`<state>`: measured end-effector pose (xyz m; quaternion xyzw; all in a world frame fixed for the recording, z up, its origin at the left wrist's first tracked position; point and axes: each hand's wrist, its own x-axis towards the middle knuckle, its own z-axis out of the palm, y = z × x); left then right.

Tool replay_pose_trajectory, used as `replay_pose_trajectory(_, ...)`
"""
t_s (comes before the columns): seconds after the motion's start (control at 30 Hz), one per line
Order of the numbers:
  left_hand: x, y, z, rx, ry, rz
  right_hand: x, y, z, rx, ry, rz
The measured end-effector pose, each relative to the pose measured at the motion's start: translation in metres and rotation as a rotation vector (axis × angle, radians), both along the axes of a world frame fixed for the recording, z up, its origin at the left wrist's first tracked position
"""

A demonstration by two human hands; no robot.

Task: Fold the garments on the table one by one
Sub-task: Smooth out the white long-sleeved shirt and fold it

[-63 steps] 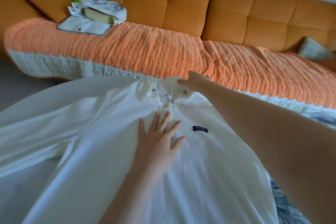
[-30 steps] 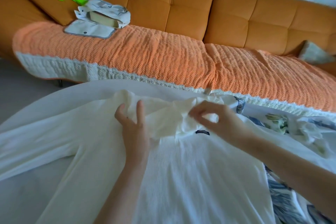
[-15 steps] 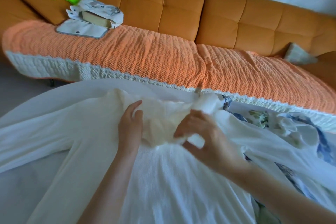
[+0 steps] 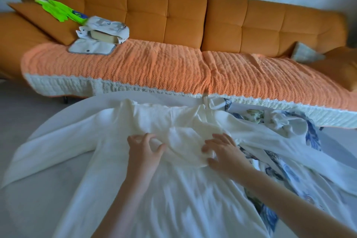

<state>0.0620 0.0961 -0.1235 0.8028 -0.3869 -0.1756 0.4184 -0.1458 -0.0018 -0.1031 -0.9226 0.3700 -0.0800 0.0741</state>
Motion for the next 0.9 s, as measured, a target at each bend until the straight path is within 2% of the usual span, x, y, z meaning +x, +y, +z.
replay_pose_trajectory(0.17,-0.016,0.009,0.007,-0.023,0.426,0.024,0.013,0.028,0.016,-0.192,-0.259,-0.020)
replay_pose_trajectory(0.23,-0.019,0.011,0.014,-0.085,0.656,0.060,0.018,0.048,0.028,-0.174,-0.387,0.027)
replay_pose_trajectory(0.3,-0.024,0.014,0.025,-0.169,0.909,0.107,0.021,0.064,0.041,-0.024,-0.499,0.028)
replay_pose_trajectory(0.37,-0.026,0.017,0.033,-0.263,1.031,0.190,0.026,0.078,0.050,0.220,-0.605,0.010)
replay_pose_trajectory(0.43,-0.019,0.022,0.031,-0.323,1.085,0.320,0.030,0.086,0.052,0.462,-0.718,-0.061)
replay_pose_trajectory(0.5,-0.009,0.029,0.027,-0.313,1.098,0.390,0.028,0.085,0.043,0.585,-0.756,-0.223)
replay_pose_trajectory(0.63,0.001,0.043,0.022,-0.198,1.052,0.318,0.014,0.063,0.018,0.784,-0.732,-0.566)
replay_pose_trajectory(0.8,0.005,0.045,0.020,-0.198,0.824,0.227,0.026,0.048,0.005,1.041,-0.657,-0.630)
replay_pose_trajectory(0.9,0.005,0.040,0.022,-0.233,0.810,0.252,0.041,0.043,0.010,1.091,-0.668,-0.670)
